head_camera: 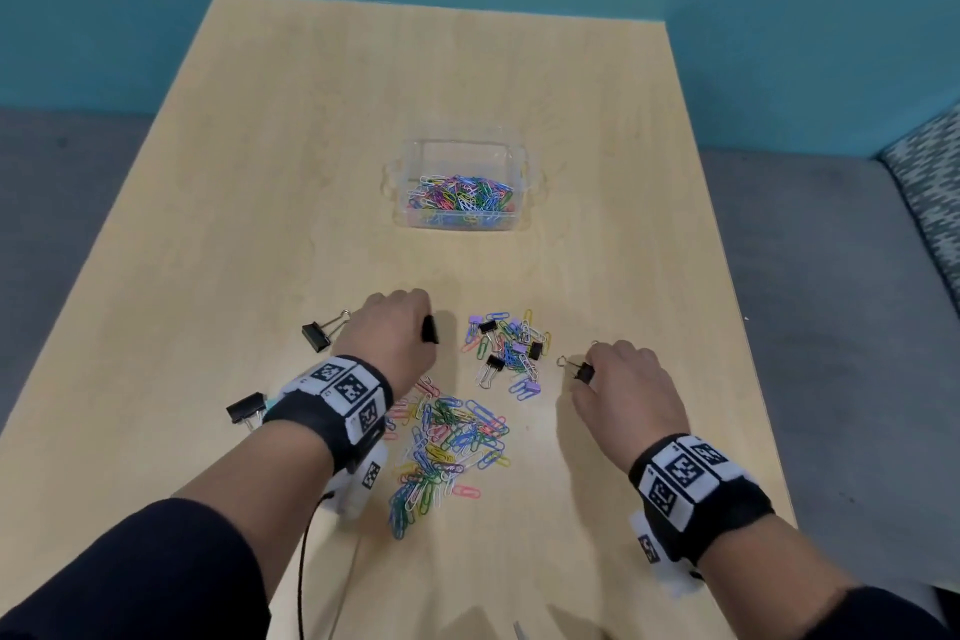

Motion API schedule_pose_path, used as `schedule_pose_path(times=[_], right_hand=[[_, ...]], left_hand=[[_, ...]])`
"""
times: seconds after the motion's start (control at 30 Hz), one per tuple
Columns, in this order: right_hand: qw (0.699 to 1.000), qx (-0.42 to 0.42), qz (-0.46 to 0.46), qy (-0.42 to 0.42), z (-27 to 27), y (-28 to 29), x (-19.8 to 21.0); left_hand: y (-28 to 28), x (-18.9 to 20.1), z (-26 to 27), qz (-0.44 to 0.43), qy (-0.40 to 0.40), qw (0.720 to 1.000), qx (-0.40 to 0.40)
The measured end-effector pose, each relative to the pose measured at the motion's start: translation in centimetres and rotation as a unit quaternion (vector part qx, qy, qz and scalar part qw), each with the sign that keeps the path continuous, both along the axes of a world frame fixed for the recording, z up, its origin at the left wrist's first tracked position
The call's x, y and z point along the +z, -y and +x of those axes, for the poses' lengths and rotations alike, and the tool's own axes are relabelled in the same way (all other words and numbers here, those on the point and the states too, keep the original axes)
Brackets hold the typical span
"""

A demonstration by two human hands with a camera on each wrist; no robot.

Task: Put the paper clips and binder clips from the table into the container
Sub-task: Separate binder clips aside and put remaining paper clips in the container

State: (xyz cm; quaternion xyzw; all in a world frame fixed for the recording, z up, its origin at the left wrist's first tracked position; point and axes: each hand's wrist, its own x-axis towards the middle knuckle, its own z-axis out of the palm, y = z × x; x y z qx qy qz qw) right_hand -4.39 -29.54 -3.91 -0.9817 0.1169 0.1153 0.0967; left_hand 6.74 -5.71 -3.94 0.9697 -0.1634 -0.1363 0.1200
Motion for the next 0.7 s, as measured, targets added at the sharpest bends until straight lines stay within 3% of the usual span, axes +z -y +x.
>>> schedule_pose_path(times=[0.17, 0.23, 0.37, 0.47, 0.7], right_hand=[[0.992, 0.110, 0.019, 0.051, -1.4, -3.0, 0.2], [0.992, 0.094, 0.057, 0.056, -1.1, -4.0, 0.1], [0.995, 0.023, 0.095, 0.017, 0.5, -4.8, 0.2], [0.995, 0.031, 0.099, -0.005, 1.2, -5.2, 0.3], [0.991, 0.012, 0.130, -0.020, 1.1, -5.4, 1.1]], left_hand=[[-1.3, 0.0, 0.5, 0.010, 0.030, 0.999, 0.018], [-0.7, 0.3, -0.1, -0.002, 0.045, 0.999, 0.009], [2.1, 0.2, -2.3, -0.026, -0.002, 0.998, -0.051], [4.6, 0.2, -3.7, 0.009, -0.009, 0.995, -0.095], [7.0, 0.4, -4.0, 0.096, -0.010, 0.990, -0.102]])
